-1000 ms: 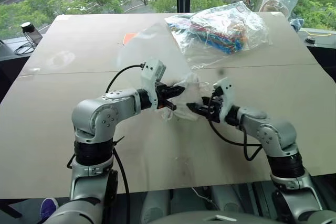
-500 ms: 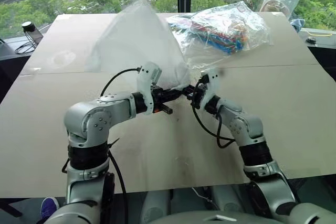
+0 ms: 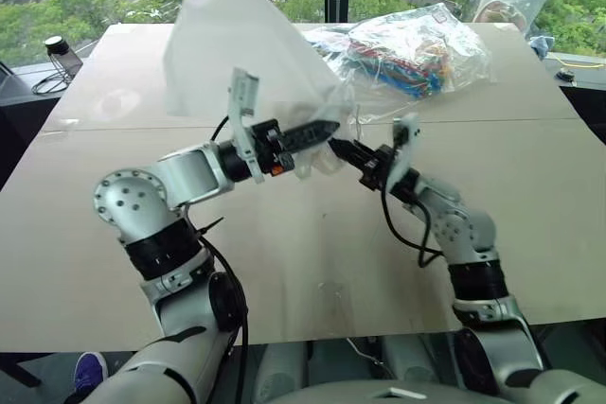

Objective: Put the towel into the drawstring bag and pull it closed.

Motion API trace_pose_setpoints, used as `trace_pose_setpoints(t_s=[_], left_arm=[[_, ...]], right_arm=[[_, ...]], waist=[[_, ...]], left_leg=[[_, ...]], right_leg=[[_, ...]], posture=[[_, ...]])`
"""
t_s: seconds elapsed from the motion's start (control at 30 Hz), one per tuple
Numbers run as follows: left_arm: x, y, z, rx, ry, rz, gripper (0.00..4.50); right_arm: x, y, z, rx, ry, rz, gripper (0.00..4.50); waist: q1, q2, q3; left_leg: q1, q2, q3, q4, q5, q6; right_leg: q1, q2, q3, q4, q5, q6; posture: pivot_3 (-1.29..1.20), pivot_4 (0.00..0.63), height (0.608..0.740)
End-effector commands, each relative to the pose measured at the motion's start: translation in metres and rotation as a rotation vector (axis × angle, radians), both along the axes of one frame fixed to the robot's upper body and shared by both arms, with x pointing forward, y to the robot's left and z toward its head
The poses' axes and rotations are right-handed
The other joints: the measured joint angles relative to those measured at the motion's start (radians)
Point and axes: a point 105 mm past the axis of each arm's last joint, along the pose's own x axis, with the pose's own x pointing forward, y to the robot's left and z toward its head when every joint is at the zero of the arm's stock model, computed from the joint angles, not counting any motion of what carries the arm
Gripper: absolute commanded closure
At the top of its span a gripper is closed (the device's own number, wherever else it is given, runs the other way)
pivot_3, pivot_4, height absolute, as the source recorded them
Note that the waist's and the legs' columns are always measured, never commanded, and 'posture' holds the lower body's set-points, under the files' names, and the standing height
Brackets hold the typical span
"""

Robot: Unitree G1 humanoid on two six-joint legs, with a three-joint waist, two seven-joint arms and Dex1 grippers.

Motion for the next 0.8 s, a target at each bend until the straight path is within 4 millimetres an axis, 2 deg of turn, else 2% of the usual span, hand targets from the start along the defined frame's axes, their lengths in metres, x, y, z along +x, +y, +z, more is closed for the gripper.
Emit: trace_pose_setpoints(t_s=[0.03, 0.23, 0.3, 0.43, 0.53, 0.63, 0.7, 0.8], left_arm=[[0.002, -0.003, -0.008, 0.029, 0.049, -0.002, 4.50], [-0.006, -0.017, -0.029, 0.141, 0.088, -0.025, 4.50], [-0.007, -0.021, -0.027, 0.098, 0.074, -0.029, 4.50], [-0.009, -0.022, -0.036, 0.116, 0.108, -0.056, 4.50], [-0.014, -0.030, -0.026, 0.021, 0.116, -0.126, 4.50], [-0.014, -0.027, -0.023, 0.010, 0.127, -0.127, 4.50], [-0.012, -0.022, -0.021, -0.004, 0.137, -0.106, 4.50], [-0.011, -0.019, -0.017, -0.046, 0.165, -0.085, 4.50]], right_arm=[[-0.021, -0.007, 0.029, 0.019, -0.086, 0.065, 4.45], [-0.029, -0.012, 0.025, -0.056, -0.062, 0.040, 4.45], [-0.029, -0.010, 0.020, -0.074, -0.046, 0.028, 4.45], [-0.015, 0.003, 0.009, -0.091, -0.024, -0.020, 4.45], [-0.003, 0.024, 0.005, -0.019, 0.011, -0.010, 4.45], [-0.001, 0.031, 0.011, 0.077, 0.033, 0.013, 4.45], [-0.002, 0.028, 0.014, 0.096, 0.026, 0.018, 4.45], [-0.007, 0.010, 0.021, 0.130, 0.020, 0.019, 4.45]], waist=[[-0.005, 0.000, 0.000], [-0.005, 0.000, 0.000], [-0.004, 0.000, 0.000], [-0.004, 0.000, 0.000], [-0.006, 0.000, 0.000], [-0.006, 0.000, 0.000], [-0.003, 0.000, 0.000], [0.007, 0.000, 0.000]], left_leg=[[0.000, 0.000, 0.000, 0.000, 0.000, 0.000], [0.001, 0.001, -0.001, -0.001, 0.000, 0.000], [0.001, 0.000, 0.000, -0.001, 0.000, 0.000], [0.001, 0.000, 0.001, -0.001, 0.000, 0.000], [0.002, 0.000, 0.001, -0.001, 0.000, 0.000], [0.001, 0.001, 0.001, -0.001, 0.000, 0.000], [0.001, 0.001, 0.000, -0.001, 0.000, 0.000], [0.000, 0.000, 0.000, 0.000, 0.000, 0.000]], right_leg=[[0.000, 0.000, 0.000, 0.000, 0.000, 0.000], [0.000, 0.001, 0.000, 0.001, 0.000, 0.000], [0.000, 0.001, 0.000, 0.001, 0.000, 0.000], [0.000, 0.001, 0.001, 0.001, 0.000, 0.000], [0.000, 0.001, 0.001, 0.001, 0.000, 0.000], [0.000, 0.001, 0.001, 0.001, 0.000, 0.000], [0.000, 0.001, 0.001, 0.001, 0.000, 0.000], [0.000, -0.001, 0.001, 0.000, 0.000, 0.000]], posture=[[0.00, 0.150, 0.734], [0.00, 0.150, 0.734], [0.00, 0.150, 0.734], [0.00, 0.150, 0.734], [0.00, 0.150, 0.734], [0.00, 0.150, 0.734], [0.00, 0.150, 0.734], [0.00, 0.150, 0.734]])
